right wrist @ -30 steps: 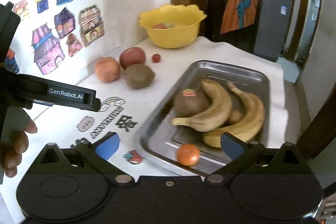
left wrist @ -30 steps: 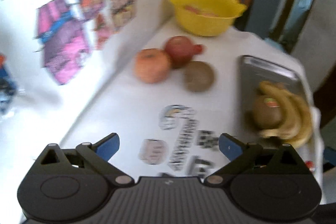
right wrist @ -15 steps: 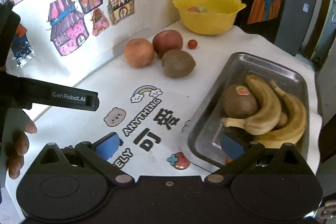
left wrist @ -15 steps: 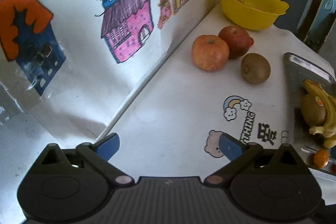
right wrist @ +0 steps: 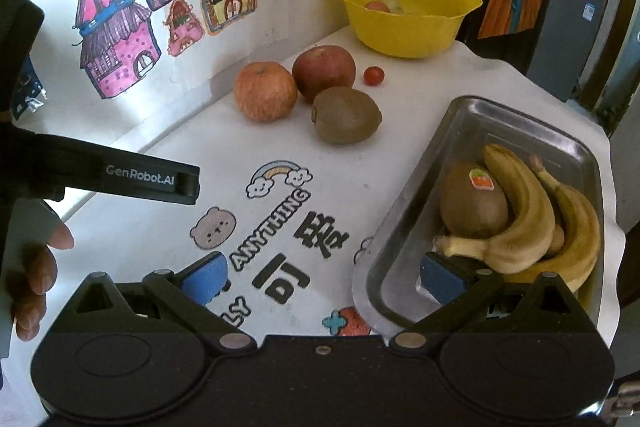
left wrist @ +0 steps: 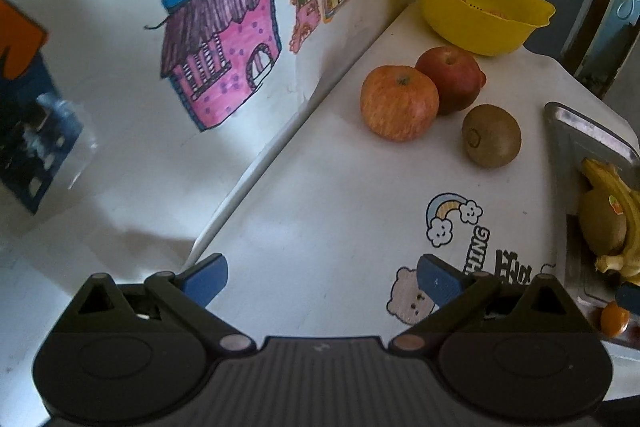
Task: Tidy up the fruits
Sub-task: 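Withdraw both tools from the tray toward the apples and kiwi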
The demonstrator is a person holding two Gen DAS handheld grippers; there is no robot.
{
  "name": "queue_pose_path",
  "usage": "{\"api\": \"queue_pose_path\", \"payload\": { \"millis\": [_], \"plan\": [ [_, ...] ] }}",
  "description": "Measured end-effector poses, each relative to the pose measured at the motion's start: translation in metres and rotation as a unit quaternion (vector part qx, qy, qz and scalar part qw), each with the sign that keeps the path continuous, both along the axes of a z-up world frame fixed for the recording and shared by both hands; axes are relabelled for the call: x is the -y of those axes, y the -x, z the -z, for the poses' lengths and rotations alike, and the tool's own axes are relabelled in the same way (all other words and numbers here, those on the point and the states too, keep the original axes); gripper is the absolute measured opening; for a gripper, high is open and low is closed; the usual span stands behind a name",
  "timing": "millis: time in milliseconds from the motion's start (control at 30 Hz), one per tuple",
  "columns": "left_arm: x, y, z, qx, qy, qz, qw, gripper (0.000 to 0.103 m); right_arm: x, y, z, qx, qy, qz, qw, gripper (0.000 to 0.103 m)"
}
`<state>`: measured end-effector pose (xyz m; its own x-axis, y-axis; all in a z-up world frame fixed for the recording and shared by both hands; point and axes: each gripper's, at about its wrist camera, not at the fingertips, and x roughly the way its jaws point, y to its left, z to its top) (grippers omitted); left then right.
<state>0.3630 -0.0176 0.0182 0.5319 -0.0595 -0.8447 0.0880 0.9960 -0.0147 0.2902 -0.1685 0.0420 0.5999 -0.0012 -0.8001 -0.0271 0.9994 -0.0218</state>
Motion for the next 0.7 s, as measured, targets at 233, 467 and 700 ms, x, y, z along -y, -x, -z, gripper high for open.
{"api": "queue_pose_path", "payload": {
  "millis": [233,467,700],
  "plan": [
    [0.009,-0.019,0.001,0.004,0.011,0.006,0.9999,0.102,0.007,-0.018,0.004,0.025,0.026,-0.016,0.999,0.102],
    [0.024,-0.046,0.002,0.015,0.027,0.02,0.9993,0.102,0.027,-0.048,0.01,0.049,0.05,-0.035,0.997,0.102],
    [0.044,-0.077,0.006,0.022,0.029,0.041,0.9985,0.102,0.046,-0.079,0.018,0.059,0.034,-0.065,0.996,0.102]
  ]
}}
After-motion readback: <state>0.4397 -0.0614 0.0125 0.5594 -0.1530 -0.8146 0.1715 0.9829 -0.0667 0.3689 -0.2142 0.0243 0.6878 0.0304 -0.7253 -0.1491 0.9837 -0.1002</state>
